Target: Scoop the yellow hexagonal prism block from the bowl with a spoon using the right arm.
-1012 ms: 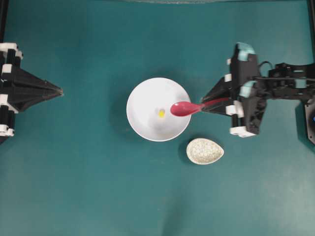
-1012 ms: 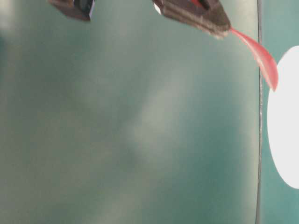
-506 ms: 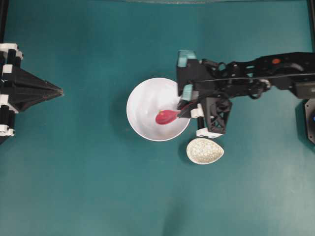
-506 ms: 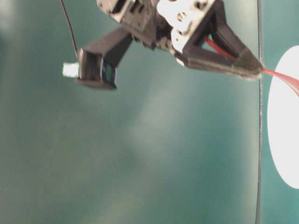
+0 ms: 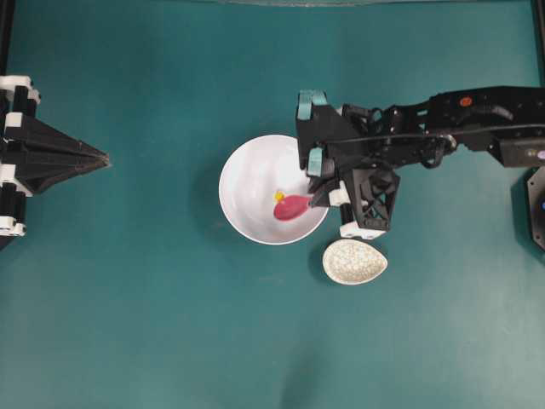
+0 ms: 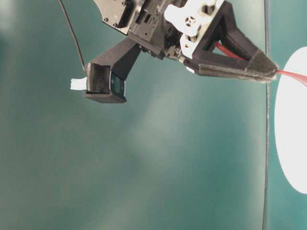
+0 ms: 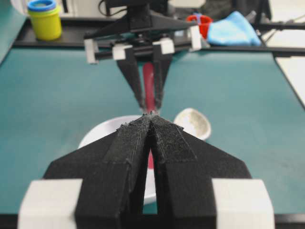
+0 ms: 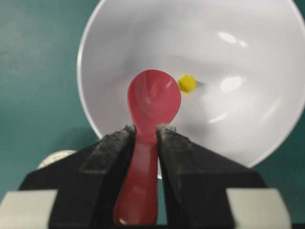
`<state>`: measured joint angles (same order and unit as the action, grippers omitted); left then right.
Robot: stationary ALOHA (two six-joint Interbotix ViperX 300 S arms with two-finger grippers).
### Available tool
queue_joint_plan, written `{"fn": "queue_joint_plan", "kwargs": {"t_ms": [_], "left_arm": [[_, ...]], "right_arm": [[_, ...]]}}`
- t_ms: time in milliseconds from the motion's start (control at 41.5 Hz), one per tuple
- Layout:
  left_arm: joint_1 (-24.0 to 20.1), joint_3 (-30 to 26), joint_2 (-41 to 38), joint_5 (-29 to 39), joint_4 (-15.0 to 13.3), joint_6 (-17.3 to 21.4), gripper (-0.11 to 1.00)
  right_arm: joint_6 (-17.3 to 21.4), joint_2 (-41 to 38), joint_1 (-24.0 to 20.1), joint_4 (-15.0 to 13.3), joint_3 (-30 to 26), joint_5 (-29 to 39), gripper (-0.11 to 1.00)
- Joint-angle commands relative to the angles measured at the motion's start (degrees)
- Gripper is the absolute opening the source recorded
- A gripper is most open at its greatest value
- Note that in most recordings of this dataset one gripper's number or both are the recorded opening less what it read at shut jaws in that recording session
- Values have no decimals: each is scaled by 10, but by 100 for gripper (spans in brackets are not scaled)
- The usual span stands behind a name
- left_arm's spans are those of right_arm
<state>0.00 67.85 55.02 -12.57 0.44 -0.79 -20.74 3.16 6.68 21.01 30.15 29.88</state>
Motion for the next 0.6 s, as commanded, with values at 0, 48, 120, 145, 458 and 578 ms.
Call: {"fn": "queue_joint_plan", "kwargs": {"t_ms": [0,48,120,145,458,578], "left_arm": [[-1,-13,-4,-4,2,-1,0],[-1,-13,-4,-4,2,-1,0],[-1,-13,-4,-4,2,-1,0],[-1,-12,-5,-4,2,0,0],[-1,-12,-5,-4,2,2,0],[-1,-12,-4,-4,2,2,0]], "right_arm": [[2,9,8,-2,-9,0,25],[2,10,11,-3,-6,0,25],[2,9,14,-4,-4,0,25],[2,9,14,-4,-3,0,25],[2,9,15,-3,0,23,25],[5,9,15,-4,0,24,25]]}}
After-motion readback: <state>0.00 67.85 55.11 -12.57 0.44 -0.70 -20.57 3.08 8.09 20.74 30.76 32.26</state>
